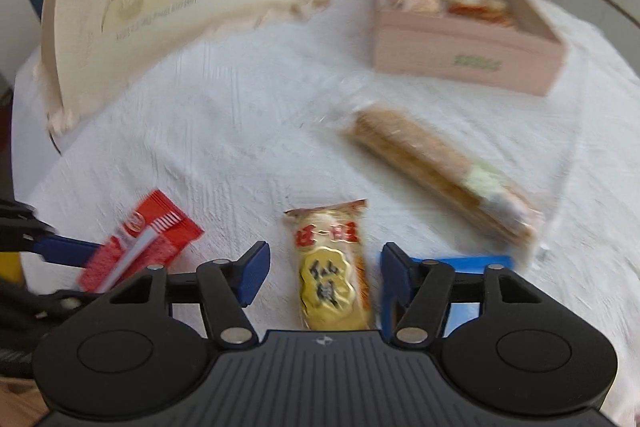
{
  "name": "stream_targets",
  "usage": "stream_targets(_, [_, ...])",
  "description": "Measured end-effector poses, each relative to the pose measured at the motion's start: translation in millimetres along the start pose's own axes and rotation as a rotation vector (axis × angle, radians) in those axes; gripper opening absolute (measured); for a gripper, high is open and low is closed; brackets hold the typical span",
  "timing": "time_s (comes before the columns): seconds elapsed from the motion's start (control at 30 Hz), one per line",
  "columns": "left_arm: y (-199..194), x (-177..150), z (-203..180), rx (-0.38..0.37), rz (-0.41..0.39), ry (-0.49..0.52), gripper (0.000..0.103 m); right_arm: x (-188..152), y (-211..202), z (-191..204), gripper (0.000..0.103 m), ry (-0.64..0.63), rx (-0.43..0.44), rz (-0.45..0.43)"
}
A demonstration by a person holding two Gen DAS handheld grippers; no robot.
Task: Organize snacks
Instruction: 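Grasp the gold rice cracker packet with the right gripper and lift, then carry red packet and gold packet over the pink box and open both grippers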
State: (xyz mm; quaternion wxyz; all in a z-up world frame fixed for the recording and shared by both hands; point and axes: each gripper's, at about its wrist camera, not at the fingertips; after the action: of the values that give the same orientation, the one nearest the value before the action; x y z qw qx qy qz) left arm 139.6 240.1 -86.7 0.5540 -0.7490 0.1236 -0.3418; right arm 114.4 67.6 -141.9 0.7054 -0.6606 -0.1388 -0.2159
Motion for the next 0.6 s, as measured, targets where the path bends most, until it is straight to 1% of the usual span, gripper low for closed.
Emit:
stream_targets(0.03, [-2, 1, 0, 0.002, -0.003, -0.003, 0.051, 0, 1, 2, 0.039, -0.009, 0.002, 0.019])
stream_targets(0.13, [-7, 5, 0, -0.012, -0.005, -0.013, 0.051, -5, -13, 2, 0.034, -0.026, 0.01, 0.022])
stream_targets(0.27, [-14, 18, -6, -0.035, -0.034, 0.006, 0.051, -4, -47, -6, 0.034, -0.029, -0.007, -0.003])
stream_targets(0.43, [-17, 45, -20, -0.076, -0.089, 0.048, 0.051, 19, -96, -27, 0.034, 0.026, -0.026, -0.081])
stream_targets(0.5, [-22, 62, -25, -0.097, -0.118, 0.069, 0.051, 30, -116, -35, 0.034, 0.049, -0.029, -0.12])
stream_targets(0.57, [-30, 91, -28, -0.141, -0.171, 0.085, 0.051, 44, -140, -44, 0.034, 0.06, -0.046, -0.174])
stream_targets(0.6, [-37, 110, -27, -0.17, -0.209, 0.078, 0.051, 51, -150, -48, 0.034, 0.062, -0.057, -0.198])
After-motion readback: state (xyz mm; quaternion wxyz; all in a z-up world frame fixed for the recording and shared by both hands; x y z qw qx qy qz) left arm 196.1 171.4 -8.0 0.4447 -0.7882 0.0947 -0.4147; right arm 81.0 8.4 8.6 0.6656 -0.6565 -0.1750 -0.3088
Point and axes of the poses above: each gripper's, at about its wrist camera, not at the fingertips, and y roughly the way its jaws point, z to its left, x to its top, and after that the axes turned 2 degrees about x, right-handed
